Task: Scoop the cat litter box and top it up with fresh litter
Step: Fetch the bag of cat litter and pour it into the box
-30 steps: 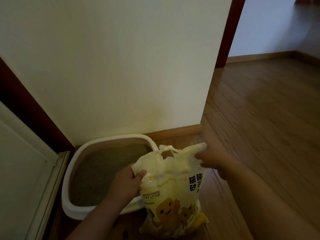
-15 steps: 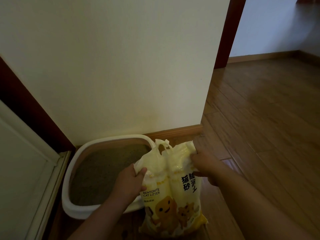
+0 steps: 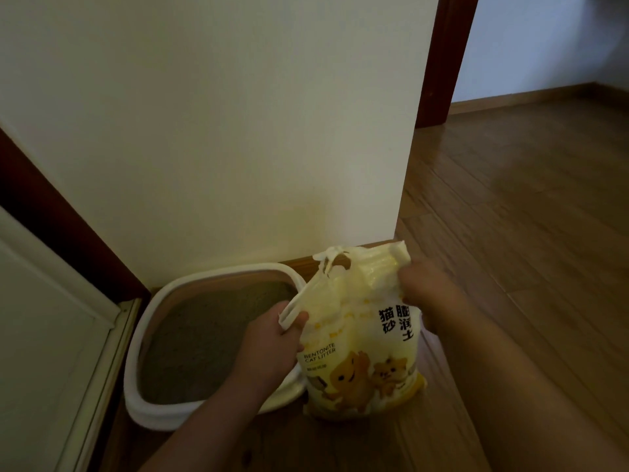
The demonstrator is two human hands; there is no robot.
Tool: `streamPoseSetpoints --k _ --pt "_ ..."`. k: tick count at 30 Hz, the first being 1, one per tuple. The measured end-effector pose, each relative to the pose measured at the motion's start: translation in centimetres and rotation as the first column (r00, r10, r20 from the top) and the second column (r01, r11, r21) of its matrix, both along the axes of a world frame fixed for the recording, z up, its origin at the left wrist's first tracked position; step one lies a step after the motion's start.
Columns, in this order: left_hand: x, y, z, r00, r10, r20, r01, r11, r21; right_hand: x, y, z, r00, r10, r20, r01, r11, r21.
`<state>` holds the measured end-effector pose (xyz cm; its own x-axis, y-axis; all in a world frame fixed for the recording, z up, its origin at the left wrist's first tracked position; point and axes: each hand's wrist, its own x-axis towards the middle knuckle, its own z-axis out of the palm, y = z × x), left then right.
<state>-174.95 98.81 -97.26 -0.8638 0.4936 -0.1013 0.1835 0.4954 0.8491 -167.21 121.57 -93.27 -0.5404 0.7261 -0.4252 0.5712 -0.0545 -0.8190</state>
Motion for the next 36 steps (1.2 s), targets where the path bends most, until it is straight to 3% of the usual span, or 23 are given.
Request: streamPoseSetpoints --k 10,14,21,26,30,33,36 --pt "-0.6 3.0 -0.5 0.993 -0.015 0.116 0.015 1.000 -0.006 0.5 6.0 -5.5 0.995 -0.061 -0.080 0.068 0.993 0.094" --pt "-0.9 3.4 -0.5 0.989 -0.006 0.150 0.010 1.000 -0.024 0.9 4.4 -3.1 0.990 -0.094 -0.104 0.103 0.991 0.080" --pt "-1.9 4.4 -1.4 0.963 0.032 0.266 -0.043 0.998 0.035 -0.3 3.7 -4.7 0.963 -0.174 -0.205 0.204 0.970 0.134" --pt "-1.3 5.9 -2.7 0.966 0.115 0.231 -0.137 0.987 0.083 -1.3 5.3 -5.6 0.980 -0.128 -0.150 0.164 0.951 0.262" --pt "-2.0 6.8 -3.6 0.985 0.074 0.155 -0.083 0.995 0.049 -2.8 8.3 -7.0 0.994 -0.005 -0.113 0.045 0.936 0.349" --pt "-3.3 6.9 -4.6 0.996 0.043 0.080 -0.040 0.998 -0.043 -3.7 8.2 -8.7 0.974 0.050 -0.219 0.041 0.919 0.392" --pt "-3.7 6.8 -5.5 0.997 0.030 0.075 -0.027 0.999 -0.047 -4.1 7.2 -9.8 0.936 0.091 -0.340 0.021 0.949 0.314"
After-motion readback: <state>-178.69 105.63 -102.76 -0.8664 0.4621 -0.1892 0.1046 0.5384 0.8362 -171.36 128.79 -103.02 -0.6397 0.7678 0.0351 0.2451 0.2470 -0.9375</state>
